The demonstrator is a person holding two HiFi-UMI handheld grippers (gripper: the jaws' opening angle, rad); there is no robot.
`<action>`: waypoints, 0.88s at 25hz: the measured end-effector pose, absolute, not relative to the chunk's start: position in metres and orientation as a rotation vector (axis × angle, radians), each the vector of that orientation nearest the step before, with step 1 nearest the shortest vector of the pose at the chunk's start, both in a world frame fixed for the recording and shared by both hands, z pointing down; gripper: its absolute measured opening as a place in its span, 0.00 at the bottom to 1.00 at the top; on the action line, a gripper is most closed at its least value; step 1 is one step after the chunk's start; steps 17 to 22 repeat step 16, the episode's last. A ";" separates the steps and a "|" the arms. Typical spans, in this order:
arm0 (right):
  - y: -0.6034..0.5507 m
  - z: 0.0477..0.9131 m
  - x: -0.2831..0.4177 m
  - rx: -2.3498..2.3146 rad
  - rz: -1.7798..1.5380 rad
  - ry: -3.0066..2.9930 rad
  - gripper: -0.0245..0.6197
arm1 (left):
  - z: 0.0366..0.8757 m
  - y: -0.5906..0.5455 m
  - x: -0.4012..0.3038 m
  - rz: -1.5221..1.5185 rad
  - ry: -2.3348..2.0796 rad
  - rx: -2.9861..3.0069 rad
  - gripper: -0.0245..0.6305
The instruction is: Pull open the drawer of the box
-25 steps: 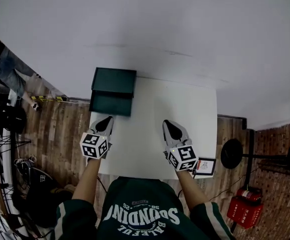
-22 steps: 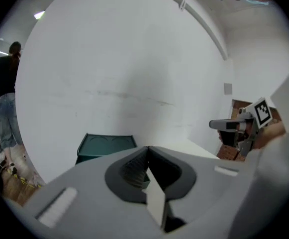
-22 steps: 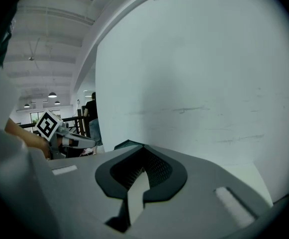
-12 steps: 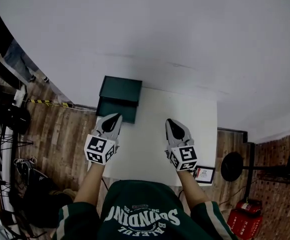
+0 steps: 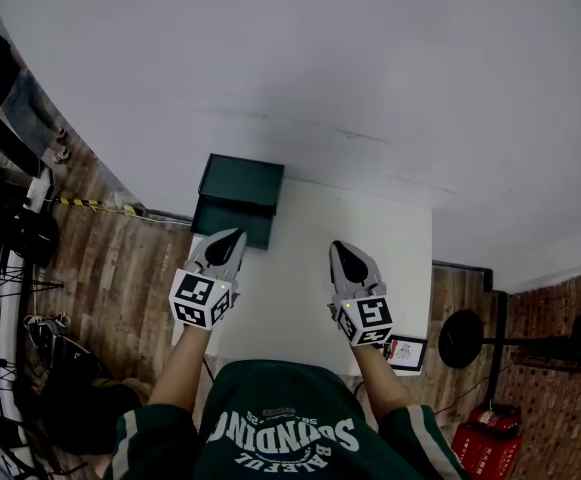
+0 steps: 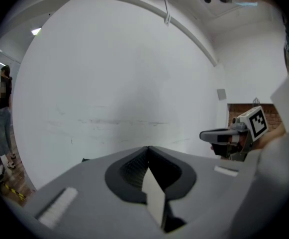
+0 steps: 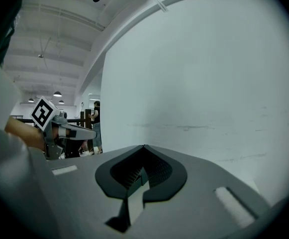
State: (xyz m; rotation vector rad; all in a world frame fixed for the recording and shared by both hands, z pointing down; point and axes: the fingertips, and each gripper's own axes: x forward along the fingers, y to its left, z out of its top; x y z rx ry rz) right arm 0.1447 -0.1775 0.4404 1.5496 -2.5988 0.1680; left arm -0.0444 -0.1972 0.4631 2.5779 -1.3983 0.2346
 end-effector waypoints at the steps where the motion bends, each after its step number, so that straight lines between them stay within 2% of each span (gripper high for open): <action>1: -0.177 0.440 0.145 1.550 0.169 -2.599 0.04 | 0.463 -0.197 -0.044 0.233 -1.398 2.576 0.12; 22: -0.170 0.447 0.145 1.536 0.198 -2.600 0.04 | 0.469 -0.191 -0.045 0.240 -1.404 2.557 0.12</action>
